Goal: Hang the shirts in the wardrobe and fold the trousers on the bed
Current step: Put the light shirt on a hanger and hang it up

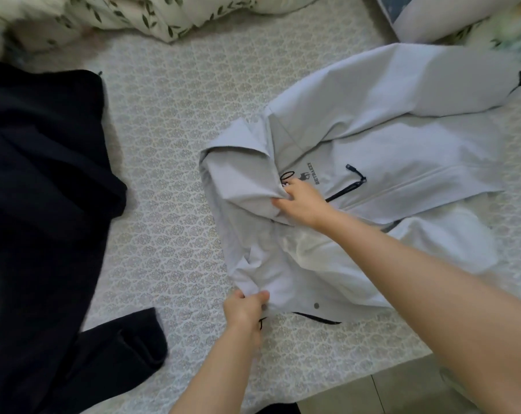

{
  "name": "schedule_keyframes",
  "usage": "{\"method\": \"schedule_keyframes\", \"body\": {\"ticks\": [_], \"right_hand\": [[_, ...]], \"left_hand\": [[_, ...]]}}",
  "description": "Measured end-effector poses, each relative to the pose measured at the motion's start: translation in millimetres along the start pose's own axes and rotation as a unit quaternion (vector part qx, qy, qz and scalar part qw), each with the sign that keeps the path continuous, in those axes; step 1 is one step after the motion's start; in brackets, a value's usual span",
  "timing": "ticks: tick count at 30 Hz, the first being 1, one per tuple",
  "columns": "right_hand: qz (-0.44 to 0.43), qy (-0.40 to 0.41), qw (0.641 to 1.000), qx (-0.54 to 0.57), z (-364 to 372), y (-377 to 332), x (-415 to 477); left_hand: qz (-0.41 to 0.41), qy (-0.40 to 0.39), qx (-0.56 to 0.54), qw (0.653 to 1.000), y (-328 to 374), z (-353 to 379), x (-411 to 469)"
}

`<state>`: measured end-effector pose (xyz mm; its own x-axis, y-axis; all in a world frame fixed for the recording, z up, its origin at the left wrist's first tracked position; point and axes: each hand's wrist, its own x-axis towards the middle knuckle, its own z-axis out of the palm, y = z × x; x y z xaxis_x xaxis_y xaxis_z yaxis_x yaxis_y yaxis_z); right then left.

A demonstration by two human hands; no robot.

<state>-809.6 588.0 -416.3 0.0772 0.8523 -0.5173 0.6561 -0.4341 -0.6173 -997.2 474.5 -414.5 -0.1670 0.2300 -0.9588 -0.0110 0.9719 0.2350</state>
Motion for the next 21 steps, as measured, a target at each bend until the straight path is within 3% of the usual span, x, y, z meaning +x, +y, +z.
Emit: {"method": "schedule_keyframes", "body": {"ticks": [5,13,21], "right_hand": [[0.100,0.035,0.986,0.131,-18,-9,-50],[0.117,0.155,0.955,0.224,-96,-34,-150],[0.084,0.292,0.921,0.245,-227,-63,-245]], "left_hand": [[0.085,-0.013,0.000,0.996,23,-5,-41],[0.266,0.019,0.078,0.961,68,-38,-132],[0.474,0.001,0.138,0.870,142,-21,-258]]}}
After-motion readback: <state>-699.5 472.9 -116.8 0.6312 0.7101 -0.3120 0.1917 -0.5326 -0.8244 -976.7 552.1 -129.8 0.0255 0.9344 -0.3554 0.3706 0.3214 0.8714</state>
